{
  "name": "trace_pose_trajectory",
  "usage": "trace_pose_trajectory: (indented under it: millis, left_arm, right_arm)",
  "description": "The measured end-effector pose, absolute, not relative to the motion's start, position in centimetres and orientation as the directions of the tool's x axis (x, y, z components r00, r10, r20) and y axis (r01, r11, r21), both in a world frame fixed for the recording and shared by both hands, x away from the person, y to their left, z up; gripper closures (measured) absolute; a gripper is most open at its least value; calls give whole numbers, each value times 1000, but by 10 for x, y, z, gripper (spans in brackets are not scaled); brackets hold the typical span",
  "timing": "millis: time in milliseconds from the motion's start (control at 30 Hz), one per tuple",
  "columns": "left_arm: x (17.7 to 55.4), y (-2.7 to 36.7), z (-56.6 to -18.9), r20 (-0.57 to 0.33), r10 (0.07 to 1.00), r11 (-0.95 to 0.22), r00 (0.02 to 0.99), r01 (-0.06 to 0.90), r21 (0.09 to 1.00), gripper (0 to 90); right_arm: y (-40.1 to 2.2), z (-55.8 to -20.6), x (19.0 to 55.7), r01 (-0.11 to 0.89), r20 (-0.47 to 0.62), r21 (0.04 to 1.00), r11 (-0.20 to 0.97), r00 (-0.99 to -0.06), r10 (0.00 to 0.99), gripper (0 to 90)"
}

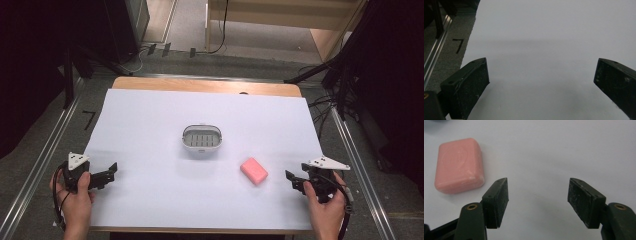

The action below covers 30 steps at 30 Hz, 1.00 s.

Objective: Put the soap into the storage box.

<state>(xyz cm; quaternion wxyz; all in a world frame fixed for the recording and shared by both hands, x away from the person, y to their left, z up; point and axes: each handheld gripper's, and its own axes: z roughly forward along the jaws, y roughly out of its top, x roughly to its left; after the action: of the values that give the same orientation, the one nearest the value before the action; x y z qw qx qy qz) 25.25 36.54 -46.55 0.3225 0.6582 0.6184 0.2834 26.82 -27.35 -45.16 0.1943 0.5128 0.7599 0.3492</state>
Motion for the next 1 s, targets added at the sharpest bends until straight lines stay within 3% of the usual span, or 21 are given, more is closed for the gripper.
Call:
trace_pose_trajectory:
  millis: [267,1000]
  left_arm:
    - [252,365,-466,-18,997,-36,79,628,777,1]
    - [252,365,-466,-20,997,-35,80,628,777,1]
  right_arm:
    - [-261,-445,273,674,61,657,339,-495,867,315]
    - [-223,-444,292,701,96,565,435,-580,809,256]
